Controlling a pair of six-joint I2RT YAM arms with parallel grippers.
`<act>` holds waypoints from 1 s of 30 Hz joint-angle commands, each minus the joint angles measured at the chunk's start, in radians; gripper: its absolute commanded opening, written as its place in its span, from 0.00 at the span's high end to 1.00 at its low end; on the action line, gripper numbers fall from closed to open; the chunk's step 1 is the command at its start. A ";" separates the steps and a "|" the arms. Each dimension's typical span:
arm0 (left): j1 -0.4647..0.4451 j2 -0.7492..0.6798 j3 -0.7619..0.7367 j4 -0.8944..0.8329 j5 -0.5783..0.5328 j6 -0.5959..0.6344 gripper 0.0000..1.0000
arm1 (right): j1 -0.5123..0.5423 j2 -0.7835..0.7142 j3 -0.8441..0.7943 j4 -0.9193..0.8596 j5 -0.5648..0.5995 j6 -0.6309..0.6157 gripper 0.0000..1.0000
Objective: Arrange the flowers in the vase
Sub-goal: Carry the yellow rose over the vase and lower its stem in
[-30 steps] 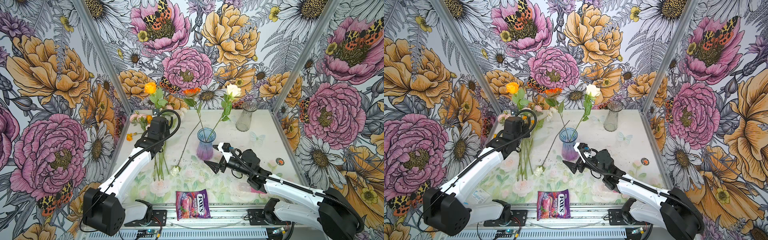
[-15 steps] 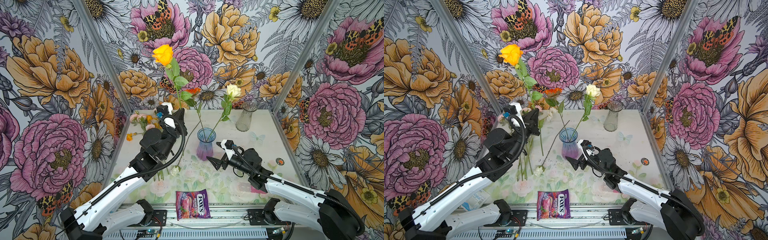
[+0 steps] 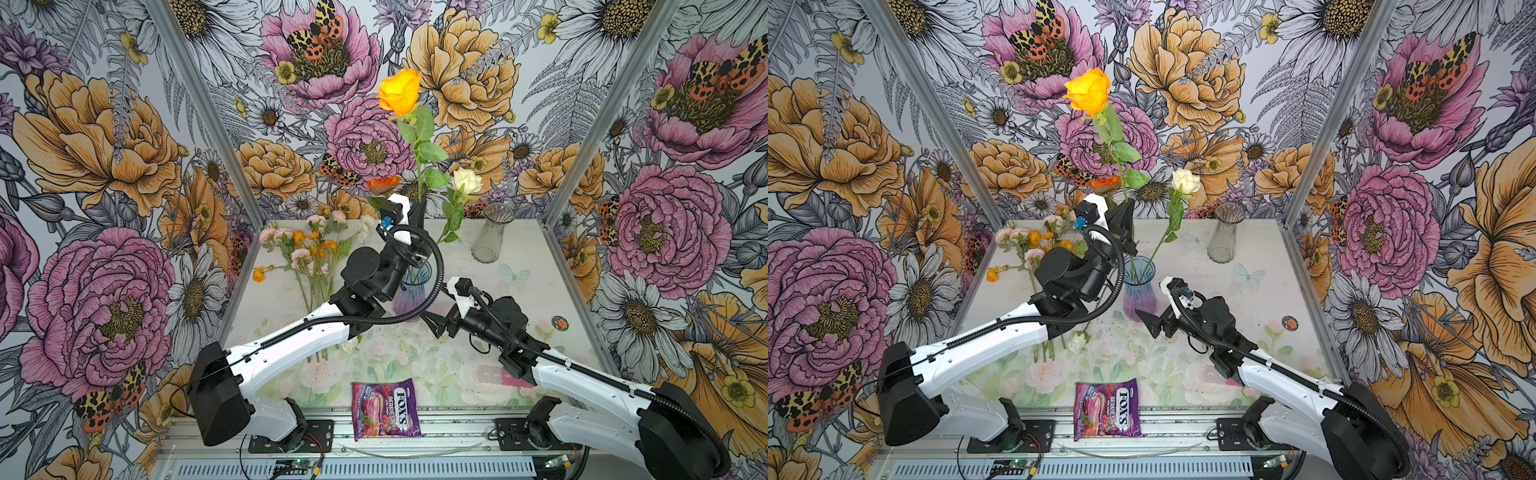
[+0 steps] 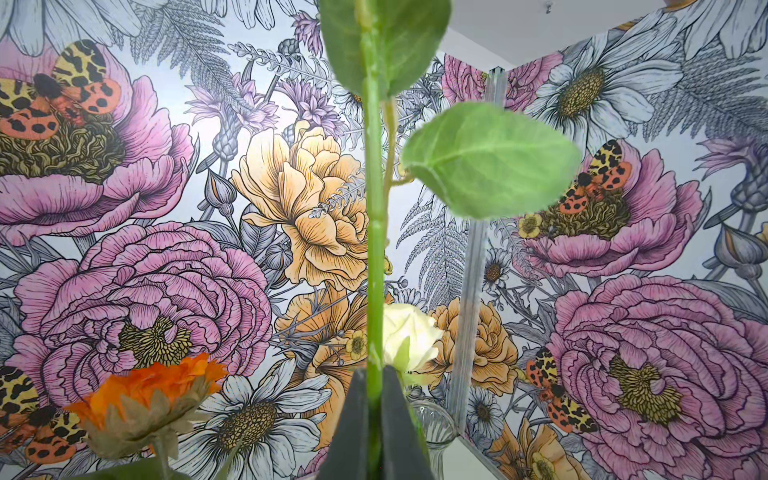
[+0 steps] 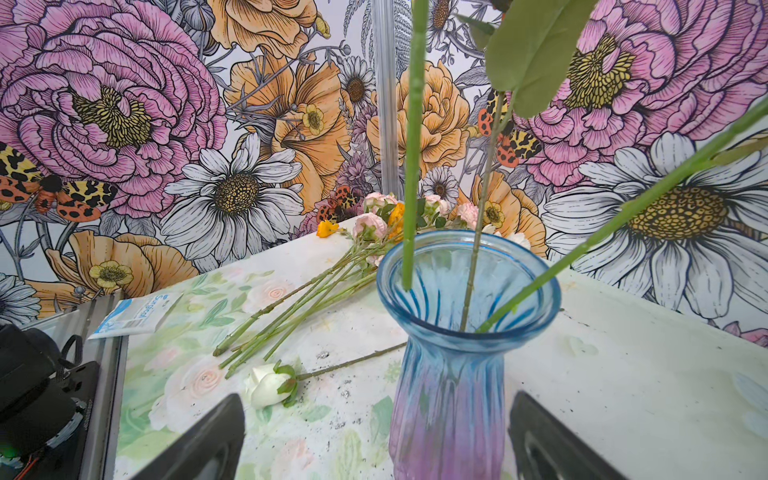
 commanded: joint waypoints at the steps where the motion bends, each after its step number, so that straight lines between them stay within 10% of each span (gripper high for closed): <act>1: 0.000 0.001 -0.015 0.100 -0.032 0.040 1.00 | -0.009 -0.029 -0.015 0.051 -0.016 0.020 0.00; 30: 0.077 0.101 -0.284 -0.032 0.037 -0.068 0.95 | -0.010 -0.019 -0.009 0.026 -0.001 -0.005 0.01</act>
